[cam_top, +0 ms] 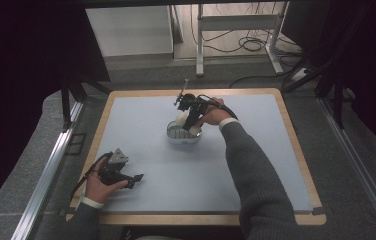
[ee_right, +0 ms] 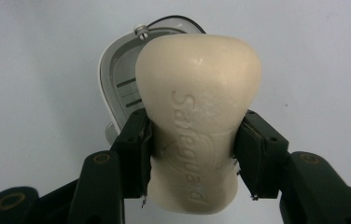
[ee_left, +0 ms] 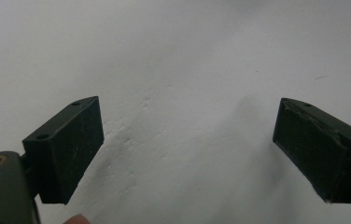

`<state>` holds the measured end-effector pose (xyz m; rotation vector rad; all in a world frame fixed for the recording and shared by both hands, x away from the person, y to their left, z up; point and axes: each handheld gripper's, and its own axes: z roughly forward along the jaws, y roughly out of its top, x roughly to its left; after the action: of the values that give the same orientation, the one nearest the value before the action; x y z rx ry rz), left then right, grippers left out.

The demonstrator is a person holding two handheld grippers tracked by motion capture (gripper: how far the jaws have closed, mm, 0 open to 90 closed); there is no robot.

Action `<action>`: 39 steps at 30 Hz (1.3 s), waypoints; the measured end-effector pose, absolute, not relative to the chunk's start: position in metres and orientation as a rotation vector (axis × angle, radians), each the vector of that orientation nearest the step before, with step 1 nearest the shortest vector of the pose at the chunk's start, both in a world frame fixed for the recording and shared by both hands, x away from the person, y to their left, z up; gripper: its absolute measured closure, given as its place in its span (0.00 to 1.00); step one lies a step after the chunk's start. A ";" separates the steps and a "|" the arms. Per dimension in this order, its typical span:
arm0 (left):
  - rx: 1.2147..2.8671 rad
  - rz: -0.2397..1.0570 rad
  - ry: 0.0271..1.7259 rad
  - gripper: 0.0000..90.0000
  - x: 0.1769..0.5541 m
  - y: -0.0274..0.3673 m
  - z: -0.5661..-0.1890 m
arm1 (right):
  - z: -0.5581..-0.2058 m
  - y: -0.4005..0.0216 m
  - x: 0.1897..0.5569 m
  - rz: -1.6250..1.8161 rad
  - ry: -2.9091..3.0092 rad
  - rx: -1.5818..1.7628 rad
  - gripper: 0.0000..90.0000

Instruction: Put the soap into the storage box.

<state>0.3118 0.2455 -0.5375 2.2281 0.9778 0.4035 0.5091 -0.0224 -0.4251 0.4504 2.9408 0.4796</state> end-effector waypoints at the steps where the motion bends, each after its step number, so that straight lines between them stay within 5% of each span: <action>1: 2.226 0.403 0.979 0.10 0.312 0.246 -0.538 | -0.425 -0.022 0.509 0.480 2.941 0.450 0.55; 14: 2.231 0.404 0.975 0.10 0.312 0.244 -0.538 | -0.438 -0.011 0.505 0.381 2.955 0.309 0.54; 17: 2.230 0.403 0.975 0.10 0.312 0.244 -0.538 | -0.444 -0.006 0.503 0.357 2.946 0.318 0.44; 21: 2.231 0.403 0.975 0.10 0.312 0.244 -0.538 | -0.441 -0.006 0.503 0.402 2.944 0.344 0.42; 39: 2.236 0.399 0.984 0.10 0.313 0.242 -0.539 | -0.423 -0.054 0.485 0.709 2.887 0.483 0.41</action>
<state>0.3132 0.2421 -0.5393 2.2363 0.9845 0.3985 0.4854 -0.0544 -0.4234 0.4831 2.8865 0.7095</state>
